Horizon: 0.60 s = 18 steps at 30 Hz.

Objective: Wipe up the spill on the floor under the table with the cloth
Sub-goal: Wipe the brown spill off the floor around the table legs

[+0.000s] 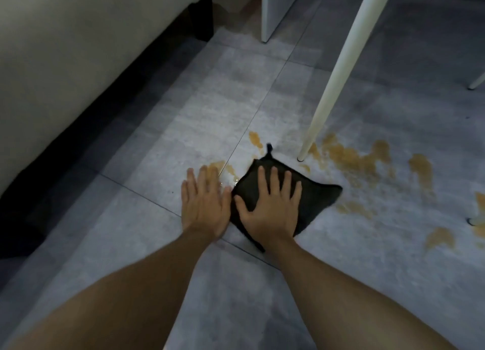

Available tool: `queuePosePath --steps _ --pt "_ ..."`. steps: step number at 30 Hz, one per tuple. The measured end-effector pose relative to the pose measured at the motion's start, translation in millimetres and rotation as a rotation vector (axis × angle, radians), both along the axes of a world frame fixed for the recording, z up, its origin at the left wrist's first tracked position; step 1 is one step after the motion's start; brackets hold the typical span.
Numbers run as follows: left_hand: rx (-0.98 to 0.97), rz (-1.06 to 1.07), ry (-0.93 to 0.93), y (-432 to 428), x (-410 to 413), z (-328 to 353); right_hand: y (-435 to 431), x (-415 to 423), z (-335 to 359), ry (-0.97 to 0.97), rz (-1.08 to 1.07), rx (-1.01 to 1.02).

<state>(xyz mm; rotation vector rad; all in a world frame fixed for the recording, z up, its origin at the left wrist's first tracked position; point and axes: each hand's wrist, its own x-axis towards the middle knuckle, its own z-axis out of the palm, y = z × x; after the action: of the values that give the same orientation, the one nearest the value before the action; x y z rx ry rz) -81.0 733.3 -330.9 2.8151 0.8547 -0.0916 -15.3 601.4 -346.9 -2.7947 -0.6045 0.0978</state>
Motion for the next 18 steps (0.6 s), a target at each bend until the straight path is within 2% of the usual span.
queuePosePath --steps 2,4,7,10,13,15,18 --pt "-0.029 0.140 0.007 11 -9 -8 -5 -11 -1 -0.026 0.109 0.011" --pt "-0.023 0.174 -0.028 13 -14 -16 -20 -11 -2 -0.034 0.142 -0.009" --pt "-0.059 0.183 -0.102 13 -15 -20 -25 13 -2 -0.033 0.061 -0.034" --pt "-0.093 0.188 -0.135 17 -17 -21 17 27 0 0.027 -0.048 0.000" --pt "-0.085 0.187 -0.147 19 -17 -25 42 10 -2 0.021 0.083 0.051" --pt "-0.090 0.187 -0.165 20 -18 -26 29 -3 -3 -0.011 0.189 0.062" --pt "-0.086 0.186 -0.177 20 -19 -25 9 15 -3 -0.063 0.162 0.031"
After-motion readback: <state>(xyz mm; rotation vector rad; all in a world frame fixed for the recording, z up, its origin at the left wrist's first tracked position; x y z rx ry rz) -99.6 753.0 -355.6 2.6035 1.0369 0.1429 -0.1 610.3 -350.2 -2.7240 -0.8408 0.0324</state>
